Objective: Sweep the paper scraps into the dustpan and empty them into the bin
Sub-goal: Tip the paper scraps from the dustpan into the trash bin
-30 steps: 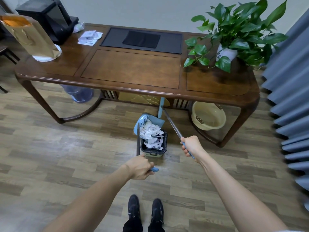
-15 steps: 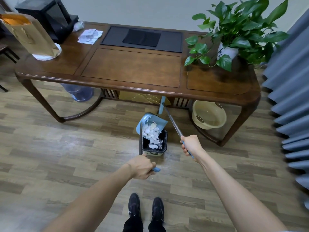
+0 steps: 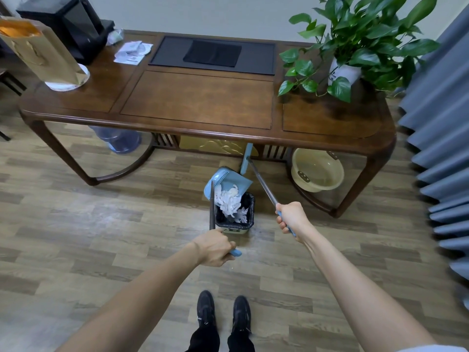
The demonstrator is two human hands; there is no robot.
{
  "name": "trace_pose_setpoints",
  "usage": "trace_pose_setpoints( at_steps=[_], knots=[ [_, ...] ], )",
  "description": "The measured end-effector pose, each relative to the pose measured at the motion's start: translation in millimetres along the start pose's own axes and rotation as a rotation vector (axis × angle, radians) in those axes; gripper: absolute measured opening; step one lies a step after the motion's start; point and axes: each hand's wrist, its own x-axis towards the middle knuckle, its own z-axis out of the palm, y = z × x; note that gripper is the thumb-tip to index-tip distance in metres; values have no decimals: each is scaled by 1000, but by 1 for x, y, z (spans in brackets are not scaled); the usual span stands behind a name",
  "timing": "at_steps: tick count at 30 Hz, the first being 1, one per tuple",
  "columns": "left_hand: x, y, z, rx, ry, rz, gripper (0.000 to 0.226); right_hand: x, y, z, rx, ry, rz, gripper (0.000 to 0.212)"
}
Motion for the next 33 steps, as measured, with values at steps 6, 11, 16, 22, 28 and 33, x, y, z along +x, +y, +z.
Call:
trace_pose_setpoints(
  at_steps=[6, 11, 16, 22, 28, 33],
  knots=[
    [2, 4, 1, 24, -23, 22, 36, 4, 4, 7, -29, 17, -12, 21],
    [5, 6, -1, 6, -25, 11, 37, 5, 5, 4, 13, 47, -13, 23],
    [6, 6, -4, 38, -48, 42, 35, 4, 9, 5, 23, 29, 4, 20],
    [8, 3, -5, 49, -40, 49, 35, 6, 14, 6, 35, 59, 9, 21],
    [10, 1, -10, 48, -14, 35, 36, 0, 10, 3, 143, 43, 16, 22],
    [7, -3, -11, 66, -27, 38, 36, -5, 9, 4, 183, 9, 62, 19]
  ],
)
